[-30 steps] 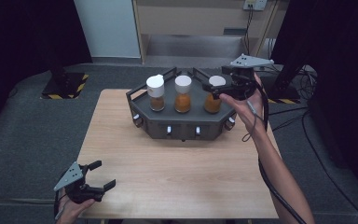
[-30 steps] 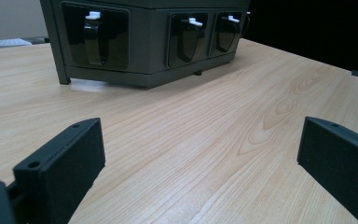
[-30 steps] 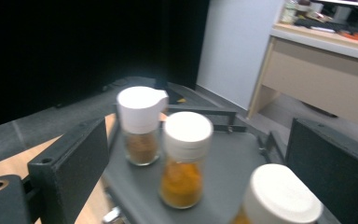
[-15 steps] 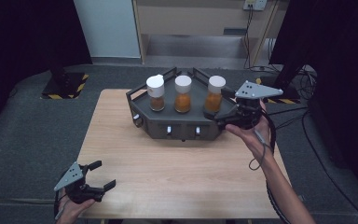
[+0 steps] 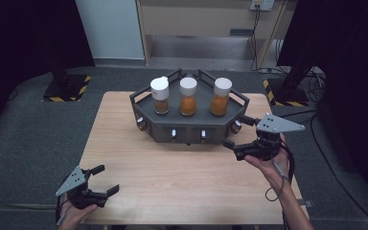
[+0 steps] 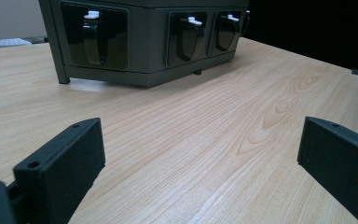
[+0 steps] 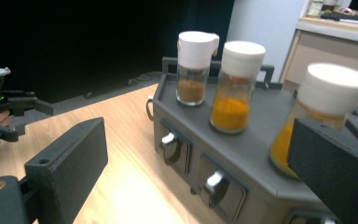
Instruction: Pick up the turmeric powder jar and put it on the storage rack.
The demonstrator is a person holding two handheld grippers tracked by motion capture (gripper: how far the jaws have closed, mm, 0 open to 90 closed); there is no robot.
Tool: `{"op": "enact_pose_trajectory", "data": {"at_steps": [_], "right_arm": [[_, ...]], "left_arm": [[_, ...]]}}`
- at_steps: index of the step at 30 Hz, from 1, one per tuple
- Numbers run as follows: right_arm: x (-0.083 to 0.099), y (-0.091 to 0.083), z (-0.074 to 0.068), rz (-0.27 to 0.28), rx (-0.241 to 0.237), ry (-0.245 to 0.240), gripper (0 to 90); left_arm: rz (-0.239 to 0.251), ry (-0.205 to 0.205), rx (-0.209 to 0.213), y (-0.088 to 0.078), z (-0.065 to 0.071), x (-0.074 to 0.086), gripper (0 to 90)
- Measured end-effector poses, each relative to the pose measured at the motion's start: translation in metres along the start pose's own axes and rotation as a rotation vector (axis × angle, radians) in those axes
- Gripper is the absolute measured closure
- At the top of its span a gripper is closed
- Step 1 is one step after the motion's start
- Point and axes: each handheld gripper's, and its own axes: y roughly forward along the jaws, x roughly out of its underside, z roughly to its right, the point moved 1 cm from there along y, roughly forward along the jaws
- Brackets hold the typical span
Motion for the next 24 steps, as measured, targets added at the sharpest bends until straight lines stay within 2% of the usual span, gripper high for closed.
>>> {"op": "enact_pose_trajectory", "data": {"at_steps": [13, 24], "right_arm": [[0.050, -0.027, -0.015, -0.043, 0.090, 0.030, 5.2], [0.093, -0.037, -0.023, -0.061, 0.124, 0.106, 5.5]], "left_arm": [[0.000, -0.002, -0.005, 0.000, 0.000, 0.000, 0.0], [0.002, -0.001, -0.006, -0.001, 0.001, 0.000, 0.0]]}}
